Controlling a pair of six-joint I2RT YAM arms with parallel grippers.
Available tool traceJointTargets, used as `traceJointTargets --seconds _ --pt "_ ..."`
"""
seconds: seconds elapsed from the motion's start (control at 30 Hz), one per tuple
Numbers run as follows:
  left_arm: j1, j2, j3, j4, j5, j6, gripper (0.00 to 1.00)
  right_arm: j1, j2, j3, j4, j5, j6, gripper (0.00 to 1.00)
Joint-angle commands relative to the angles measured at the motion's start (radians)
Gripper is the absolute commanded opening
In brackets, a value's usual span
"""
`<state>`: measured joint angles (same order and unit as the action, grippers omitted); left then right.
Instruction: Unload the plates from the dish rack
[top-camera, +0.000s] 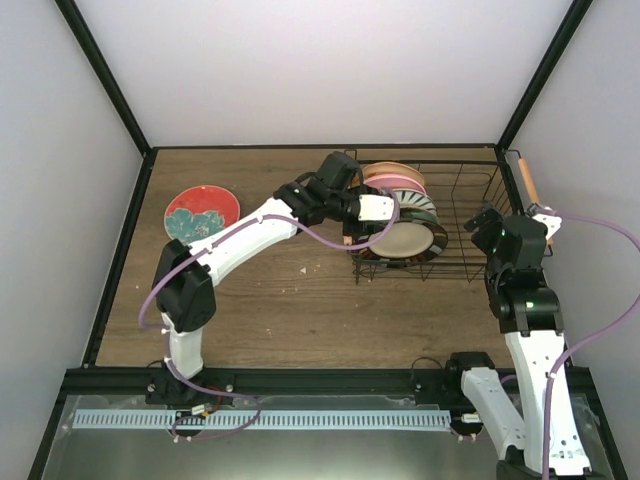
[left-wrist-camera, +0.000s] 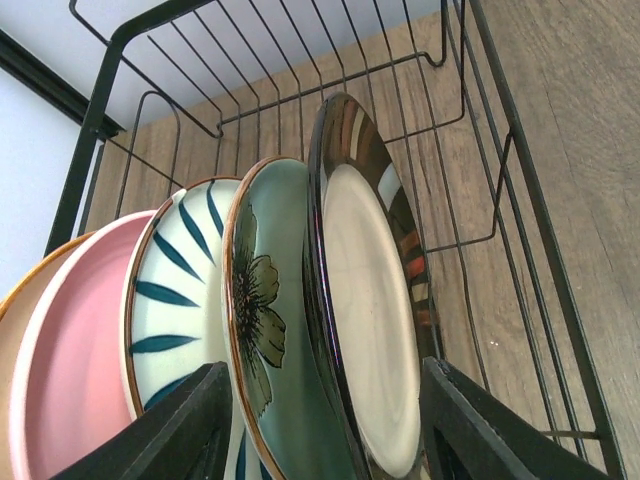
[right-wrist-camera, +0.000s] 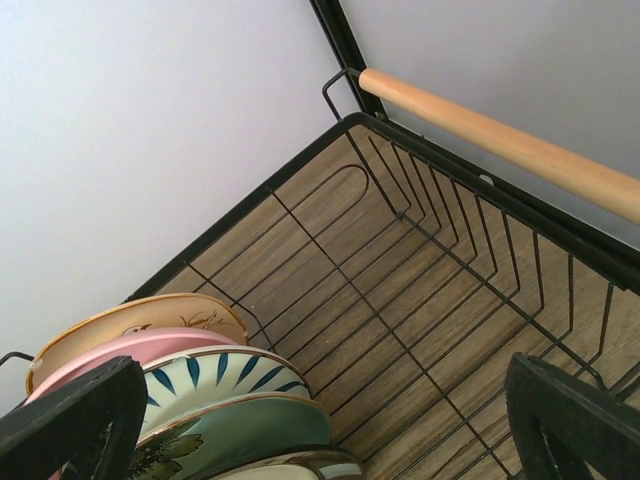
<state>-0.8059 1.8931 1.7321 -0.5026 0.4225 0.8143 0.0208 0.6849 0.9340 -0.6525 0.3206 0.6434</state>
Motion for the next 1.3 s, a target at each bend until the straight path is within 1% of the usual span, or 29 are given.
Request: traceJointTargets --seconds 0.0,0.13,0.5,0.67,0.87,0.97,1.1,1.13,1.27 --pt "-0.011 0.032 0.051 0.013 -0.002 0.052 0.52 -0.004 -0.027 0.000 -0.018 0.051 -0.007 1.00" --pt "-0.015 0.044 0.056 0.007 0.003 0.057 0.46 -0.004 -0.032 -0.001 -0.024 0.056 0.000 1.00" --pt "-0.019 0.079 0.060 0.005 0.012 0.054 0.44 -0.004 -0.032 0.008 -0.033 0.062 -0.002 1.00" --pt "-0.023 0.098 0.069 0.003 0.006 0.060 0.36 -0.003 -0.043 0.005 -0.045 0.071 -0.001 1.00" --pt "-0.030 0.119 0.082 -0.003 0.003 0.063 0.34 -0.004 -0.064 -0.001 -0.063 0.082 0.007 1.00" --pt "-0.035 0.131 0.087 -0.005 -0.001 0.063 0.25 -0.004 -0.075 -0.003 -0.074 0.088 0.009 1.00" --pt "-0.045 0.142 0.102 -0.004 -0.010 0.054 0.06 -0.004 -0.087 -0.006 -0.086 0.098 0.014 1.00" --pt "-0.047 0.145 0.107 -0.005 -0.011 0.051 0.04 -0.005 -0.090 -0.006 -0.089 0.100 0.015 1.00" --pt "-0.054 0.145 0.130 -0.004 -0.019 0.038 0.04 -0.004 -0.103 -0.011 -0.101 0.107 0.021 1.00"
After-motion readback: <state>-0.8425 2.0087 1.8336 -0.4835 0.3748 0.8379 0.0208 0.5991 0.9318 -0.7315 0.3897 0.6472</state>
